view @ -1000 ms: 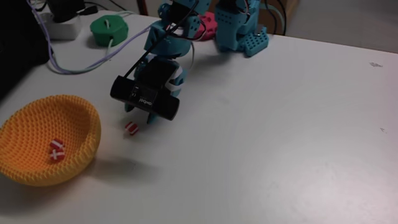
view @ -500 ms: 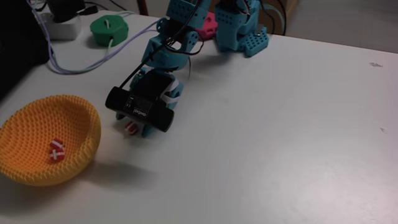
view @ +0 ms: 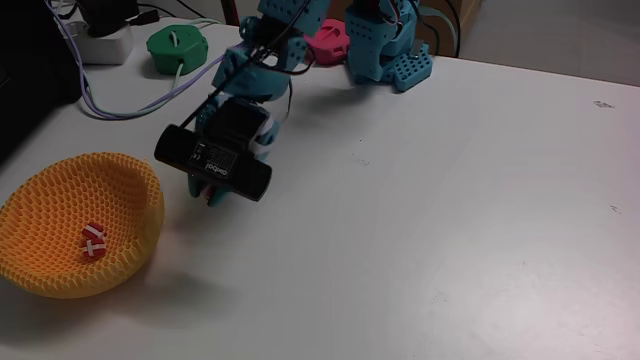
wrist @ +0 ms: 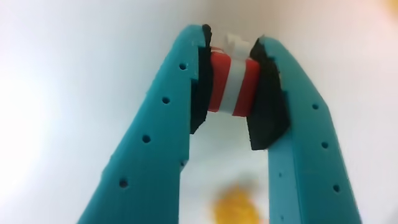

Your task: Place cube pieces into the yellow basket

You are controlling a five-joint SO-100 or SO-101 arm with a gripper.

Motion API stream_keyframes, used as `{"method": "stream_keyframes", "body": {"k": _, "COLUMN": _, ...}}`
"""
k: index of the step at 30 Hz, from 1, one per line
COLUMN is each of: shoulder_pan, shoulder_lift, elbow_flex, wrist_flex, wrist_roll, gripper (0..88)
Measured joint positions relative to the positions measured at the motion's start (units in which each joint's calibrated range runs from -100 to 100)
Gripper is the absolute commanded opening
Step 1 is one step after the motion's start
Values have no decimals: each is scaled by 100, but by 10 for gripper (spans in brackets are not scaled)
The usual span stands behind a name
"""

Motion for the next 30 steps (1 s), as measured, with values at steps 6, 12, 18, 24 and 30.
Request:
{"method": "stream_keyframes", "body": {"k": 6, "shoulder_pan": 300, "shoulder_lift": -1190, "elbow_flex": -1310, "wrist_flex": 1786, "wrist_roll": 557, "gripper": 0}}
{"method": "stream_keyframes", "body": {"k": 12, "shoulder_pan": 435, "shoulder_lift": -226, "elbow_flex": -1833, "wrist_flex": 843, "wrist_roll": 781, "gripper": 414}}
{"method": "stream_keyframes", "body": {"k": 18, "shoulder_pan": 397, "shoulder_lift": 698, "elbow_flex": -2374, "wrist_flex": 211, "wrist_roll": 845, "gripper": 462}}
{"method": "stream_keyframes", "body": {"k": 24, "shoulder_pan": 406, "shoulder_lift": 305, "elbow_flex": -2433, "wrist_flex": 1109, "wrist_roll": 938, "gripper": 460}}
{"method": "stream_keyframes", "body": {"k": 30, "shoulder_pan": 309, "shoulder_lift": -1702, "elbow_flex": -1123, "wrist_flex": 3738, "wrist_roll": 650, "gripper": 452}}
